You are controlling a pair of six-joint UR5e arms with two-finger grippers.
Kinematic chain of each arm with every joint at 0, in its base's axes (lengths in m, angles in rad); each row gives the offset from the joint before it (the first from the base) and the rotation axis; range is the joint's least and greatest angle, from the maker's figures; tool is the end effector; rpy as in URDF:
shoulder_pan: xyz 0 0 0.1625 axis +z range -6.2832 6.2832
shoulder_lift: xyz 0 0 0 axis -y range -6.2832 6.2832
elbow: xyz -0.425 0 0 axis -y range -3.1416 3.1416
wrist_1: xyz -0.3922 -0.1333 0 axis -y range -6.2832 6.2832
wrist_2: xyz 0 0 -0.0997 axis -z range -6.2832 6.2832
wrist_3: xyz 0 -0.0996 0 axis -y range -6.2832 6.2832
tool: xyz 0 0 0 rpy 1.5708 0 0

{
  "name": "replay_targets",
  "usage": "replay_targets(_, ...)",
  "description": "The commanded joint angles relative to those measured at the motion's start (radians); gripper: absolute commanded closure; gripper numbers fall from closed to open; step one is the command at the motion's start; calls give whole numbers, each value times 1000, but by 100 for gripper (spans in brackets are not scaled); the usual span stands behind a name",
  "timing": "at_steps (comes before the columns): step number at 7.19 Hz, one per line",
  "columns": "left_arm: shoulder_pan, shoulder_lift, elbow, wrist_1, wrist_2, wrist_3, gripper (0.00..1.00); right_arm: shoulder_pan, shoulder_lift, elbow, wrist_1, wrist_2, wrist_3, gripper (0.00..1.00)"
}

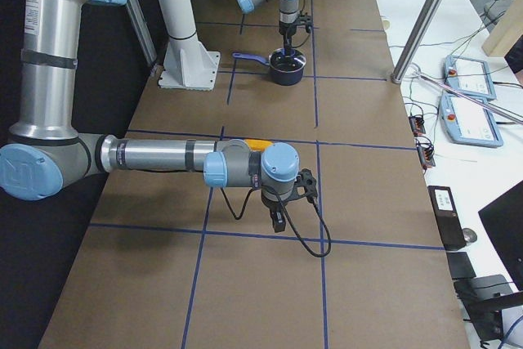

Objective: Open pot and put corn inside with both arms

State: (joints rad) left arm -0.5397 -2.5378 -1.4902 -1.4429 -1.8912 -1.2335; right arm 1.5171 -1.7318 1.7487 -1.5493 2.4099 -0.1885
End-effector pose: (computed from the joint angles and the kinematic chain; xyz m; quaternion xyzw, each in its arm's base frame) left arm 0.5783 -0.4652 0.1000 0.0210 0.3938 -0.0339 0.9183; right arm 0.0362 -0.4288 0.6380 0.0449 -0.4052 -0.1181 0.9055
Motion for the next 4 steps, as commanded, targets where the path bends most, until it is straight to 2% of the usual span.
replay_targets(1, -5, 5, -60, 39, 20, 2, 100, 0, 0, 0, 0, 0, 0, 0)
replay_targets(2, -23, 10, -146, 118, 20, 5, 100, 0, 0, 0, 0, 0, -2, 0)
replay_targets(3, -37, 113, -282, 146, 18, 17, 100, 0, 0, 0, 0, 0, 0, 0)
replay_targets(4, -42, 270, -429, 147, 17, 70, 100, 0, 0, 0, 0, 0, 1, 0)
